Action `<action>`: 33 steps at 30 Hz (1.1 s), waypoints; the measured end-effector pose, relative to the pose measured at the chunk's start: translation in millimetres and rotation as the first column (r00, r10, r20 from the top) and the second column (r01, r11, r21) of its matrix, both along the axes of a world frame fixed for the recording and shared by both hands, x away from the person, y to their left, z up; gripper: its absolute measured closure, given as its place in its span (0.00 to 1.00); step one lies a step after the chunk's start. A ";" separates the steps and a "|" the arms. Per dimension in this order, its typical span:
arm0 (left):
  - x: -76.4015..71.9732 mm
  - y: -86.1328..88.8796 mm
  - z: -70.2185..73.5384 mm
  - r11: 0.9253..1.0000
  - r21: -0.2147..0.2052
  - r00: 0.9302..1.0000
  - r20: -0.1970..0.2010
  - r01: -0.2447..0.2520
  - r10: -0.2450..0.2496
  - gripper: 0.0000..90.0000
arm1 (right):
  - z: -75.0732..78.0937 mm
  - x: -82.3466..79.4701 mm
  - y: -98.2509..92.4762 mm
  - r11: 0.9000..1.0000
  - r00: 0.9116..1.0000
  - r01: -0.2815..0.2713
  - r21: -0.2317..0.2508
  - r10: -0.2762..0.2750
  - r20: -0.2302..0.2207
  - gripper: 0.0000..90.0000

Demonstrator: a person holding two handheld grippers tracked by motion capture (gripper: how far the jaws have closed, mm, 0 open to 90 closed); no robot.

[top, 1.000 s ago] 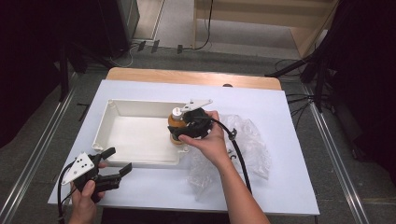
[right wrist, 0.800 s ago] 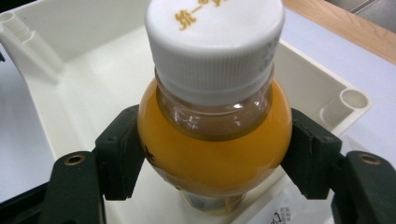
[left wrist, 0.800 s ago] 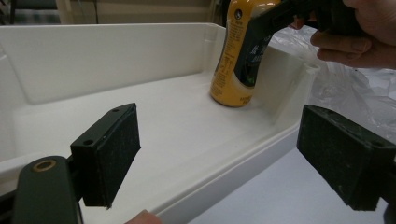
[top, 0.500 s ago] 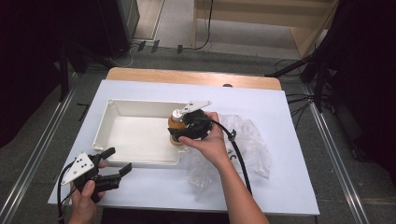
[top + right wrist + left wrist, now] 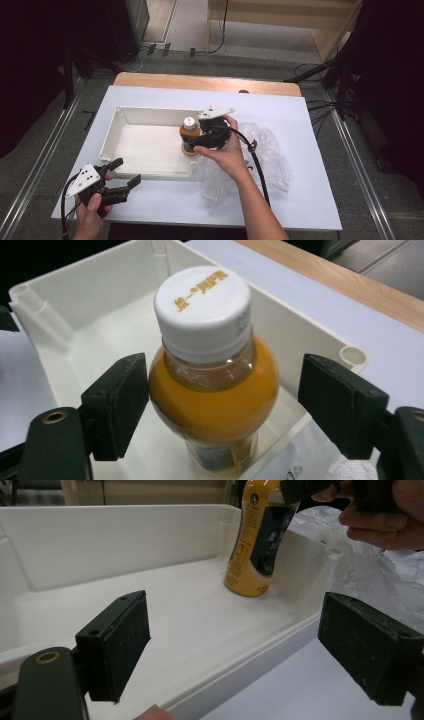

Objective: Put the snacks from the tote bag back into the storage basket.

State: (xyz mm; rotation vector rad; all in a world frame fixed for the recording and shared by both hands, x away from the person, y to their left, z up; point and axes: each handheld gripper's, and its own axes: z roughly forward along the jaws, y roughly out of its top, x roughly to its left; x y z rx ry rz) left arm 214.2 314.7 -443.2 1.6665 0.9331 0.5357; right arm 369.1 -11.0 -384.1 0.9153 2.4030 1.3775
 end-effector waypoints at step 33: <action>0.8 0.9 0.1 1.000 0.007 1.000 -0.006 -0.014 0.014 0.15 | 2.7 -21.3 -82.3 0.991 0.996 0.088 0.105 -0.091 0.026 0.27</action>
